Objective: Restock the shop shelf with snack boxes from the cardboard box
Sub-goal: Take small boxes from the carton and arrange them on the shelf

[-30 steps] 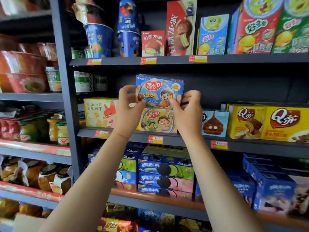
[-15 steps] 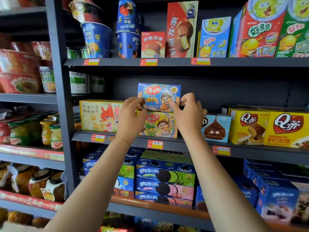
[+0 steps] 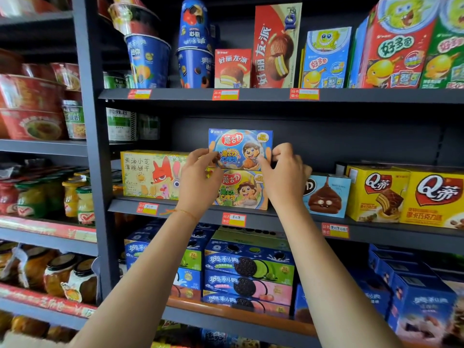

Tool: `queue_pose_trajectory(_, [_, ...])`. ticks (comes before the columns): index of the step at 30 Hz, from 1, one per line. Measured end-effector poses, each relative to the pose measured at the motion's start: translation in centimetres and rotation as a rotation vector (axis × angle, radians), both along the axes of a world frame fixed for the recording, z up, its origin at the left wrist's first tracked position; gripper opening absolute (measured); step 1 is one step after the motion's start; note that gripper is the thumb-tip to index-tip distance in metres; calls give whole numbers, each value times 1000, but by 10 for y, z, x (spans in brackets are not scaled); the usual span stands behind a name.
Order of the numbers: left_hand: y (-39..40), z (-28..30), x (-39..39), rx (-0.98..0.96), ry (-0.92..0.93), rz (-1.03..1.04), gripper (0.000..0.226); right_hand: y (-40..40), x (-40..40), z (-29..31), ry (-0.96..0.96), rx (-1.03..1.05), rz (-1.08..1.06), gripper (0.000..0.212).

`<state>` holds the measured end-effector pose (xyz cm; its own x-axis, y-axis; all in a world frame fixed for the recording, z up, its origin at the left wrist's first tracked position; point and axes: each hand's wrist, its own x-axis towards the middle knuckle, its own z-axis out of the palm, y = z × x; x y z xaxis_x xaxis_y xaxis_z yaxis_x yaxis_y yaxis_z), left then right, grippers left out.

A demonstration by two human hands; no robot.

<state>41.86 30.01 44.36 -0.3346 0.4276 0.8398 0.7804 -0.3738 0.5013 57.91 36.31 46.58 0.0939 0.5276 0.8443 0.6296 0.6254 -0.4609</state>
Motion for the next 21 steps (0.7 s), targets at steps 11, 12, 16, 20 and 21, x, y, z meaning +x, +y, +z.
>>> queue_pose_trajectory(11, [0,-4,-1,-40,-58,-21,36,-10,5,-6,15,92,0,31])
queue_pose_trajectory(12, [0,-4,-1,-35,-61,-24,36,-12,5,-7,24,131,-8,30])
queue_pose_trajectory(16, [-19,-9,4,54,-60,-36,32,-34,-4,-19,114,350,124,16])
queue_pose_trajectory(20, [-55,-50,-16,84,-195,26,23,-60,-47,-63,77,235,594,9])
queue_pose_trajectory(21, [-65,-68,-28,34,-257,47,22,-64,-62,-80,40,152,687,10])
